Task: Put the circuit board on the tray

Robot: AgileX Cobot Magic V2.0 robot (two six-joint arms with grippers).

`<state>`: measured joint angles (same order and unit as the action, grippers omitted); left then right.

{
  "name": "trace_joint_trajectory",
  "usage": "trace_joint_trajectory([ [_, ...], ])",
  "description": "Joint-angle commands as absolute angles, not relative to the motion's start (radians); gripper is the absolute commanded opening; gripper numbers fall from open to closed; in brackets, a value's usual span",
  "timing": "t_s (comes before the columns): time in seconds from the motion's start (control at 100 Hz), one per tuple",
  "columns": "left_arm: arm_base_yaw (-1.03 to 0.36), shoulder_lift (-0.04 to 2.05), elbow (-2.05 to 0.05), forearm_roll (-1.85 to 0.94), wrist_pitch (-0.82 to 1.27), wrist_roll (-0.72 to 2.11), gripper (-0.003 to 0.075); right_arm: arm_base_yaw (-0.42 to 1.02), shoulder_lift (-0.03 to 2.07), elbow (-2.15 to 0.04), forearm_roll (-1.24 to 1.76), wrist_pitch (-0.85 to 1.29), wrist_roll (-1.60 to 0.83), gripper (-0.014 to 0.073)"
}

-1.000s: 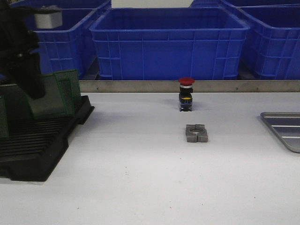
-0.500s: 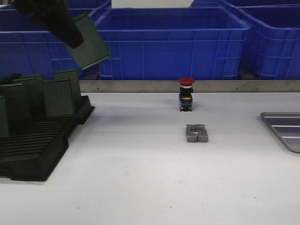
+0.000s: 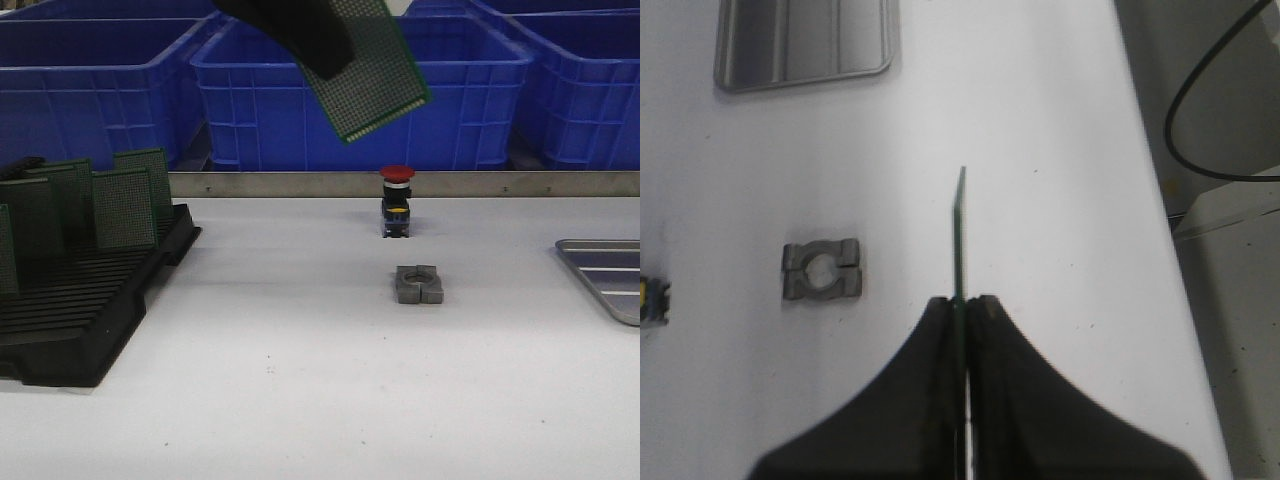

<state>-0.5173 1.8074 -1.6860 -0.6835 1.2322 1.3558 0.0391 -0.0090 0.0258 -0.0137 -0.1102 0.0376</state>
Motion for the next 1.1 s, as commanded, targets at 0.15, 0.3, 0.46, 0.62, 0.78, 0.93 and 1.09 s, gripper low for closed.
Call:
trace_joint_trajectory([
  [0.15,-0.562,1.787,-1.718,-0.758,1.276,1.344,-0.0018,0.04,-0.032,0.012,-0.025,-0.244,0.033,-0.0069],
  [0.3,-0.562,1.787,-1.718,-0.781,1.276,1.344,-0.0018,0.04,-0.032,-0.006,-0.021,-0.271,0.065,-0.0069],
  [0.46,-0.562,1.787,-1.718,-0.784,1.276,1.344,-0.0018,0.04,-0.025,-0.133,-0.021,-0.104,0.118,-0.0069],
  [0.62,-0.562,1.787,-1.718,-0.784,1.276,1.344,-0.0018,0.04,0.049,-0.34,-0.016,0.182,0.118,-0.0069],
  [0.78,-0.562,1.787,-1.718,-0.784,1.276,1.344,-0.0018,0.04,0.199,-0.542,-0.01,0.482,0.118,-0.0069],
  [0.93,-0.562,1.787,-1.718,-0.784,1.276,1.344,-0.0018,0.04,0.353,-0.667,-0.01,0.703,0.118,-0.0069],
  [1.09,-0.562,1.787,-1.718,-0.784,1.276,1.344,-0.0018,0.04,0.468,-0.717,-0.01,0.676,0.118,-0.0069],
])
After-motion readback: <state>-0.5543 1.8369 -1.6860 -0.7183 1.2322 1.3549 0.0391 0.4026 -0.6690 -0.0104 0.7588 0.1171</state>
